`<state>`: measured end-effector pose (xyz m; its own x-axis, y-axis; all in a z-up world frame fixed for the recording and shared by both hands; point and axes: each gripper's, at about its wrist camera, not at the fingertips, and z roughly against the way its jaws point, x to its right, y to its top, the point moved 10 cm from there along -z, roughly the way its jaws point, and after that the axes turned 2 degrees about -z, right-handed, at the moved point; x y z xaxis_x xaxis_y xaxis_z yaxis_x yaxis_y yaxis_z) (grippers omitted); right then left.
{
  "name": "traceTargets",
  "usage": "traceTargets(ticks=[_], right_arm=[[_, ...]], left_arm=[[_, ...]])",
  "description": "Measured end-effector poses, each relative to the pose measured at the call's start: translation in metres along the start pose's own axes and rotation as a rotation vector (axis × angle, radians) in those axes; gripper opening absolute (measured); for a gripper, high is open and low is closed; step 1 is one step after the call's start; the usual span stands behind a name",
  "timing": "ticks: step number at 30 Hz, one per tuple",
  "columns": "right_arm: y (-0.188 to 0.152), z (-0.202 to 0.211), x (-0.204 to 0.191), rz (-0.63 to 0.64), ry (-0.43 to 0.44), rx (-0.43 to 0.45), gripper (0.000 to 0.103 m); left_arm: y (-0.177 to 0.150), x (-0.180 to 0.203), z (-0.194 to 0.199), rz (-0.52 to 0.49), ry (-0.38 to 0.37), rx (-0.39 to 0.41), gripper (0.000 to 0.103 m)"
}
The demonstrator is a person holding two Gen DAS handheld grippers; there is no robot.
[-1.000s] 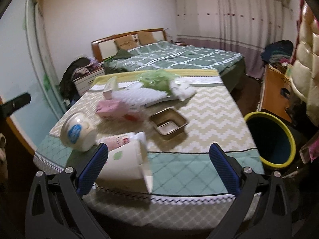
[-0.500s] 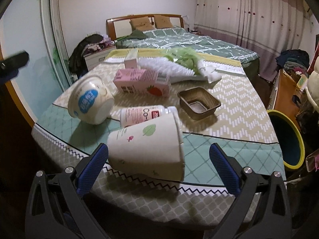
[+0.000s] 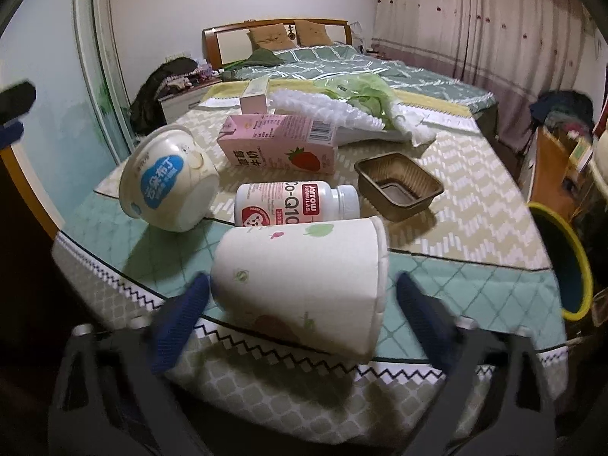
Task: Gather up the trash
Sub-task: 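Carry the paper cup over the yellow-rimmed bin and open the right tool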
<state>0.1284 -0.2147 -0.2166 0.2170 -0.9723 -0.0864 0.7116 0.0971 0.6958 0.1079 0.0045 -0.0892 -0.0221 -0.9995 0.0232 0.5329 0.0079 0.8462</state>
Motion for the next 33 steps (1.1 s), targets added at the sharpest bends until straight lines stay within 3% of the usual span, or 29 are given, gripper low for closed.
traceTargets(ticks=[9, 15, 21, 25, 30, 33], right_arm=[[0.006, 0.016, 0.007, -0.033, 0.035, 0.047, 0.077], [0.021, 0.036, 0.046, -0.100, -0.020, 0.115, 0.077], [0.037, 0.053, 0.142, -0.219, -0.212, 0.187, 0.077], [0.043, 0.056, 0.228, -0.319, -0.385, 0.203, 0.077], [0.038, 0.035, 0.306, -0.384, -0.536, 0.142, 0.077], [0.028, 0.022, 0.335, -0.413, -0.575, 0.111, 0.077]], left_arm=[[-0.005, 0.002, -0.010, 0.002, -0.012, -0.024, 0.099], [-0.008, 0.009, -0.016, -0.011, -0.025, -0.034, 0.099], [-0.015, 0.021, -0.030, -0.016, -0.063, -0.065, 0.099], [-0.019, 0.027, -0.042, -0.012, -0.077, -0.086, 0.099], [-0.020, 0.034, -0.055, -0.020, -0.076, -0.094, 0.099], [-0.019, 0.036, -0.060, -0.022, -0.079, -0.101, 0.099]])
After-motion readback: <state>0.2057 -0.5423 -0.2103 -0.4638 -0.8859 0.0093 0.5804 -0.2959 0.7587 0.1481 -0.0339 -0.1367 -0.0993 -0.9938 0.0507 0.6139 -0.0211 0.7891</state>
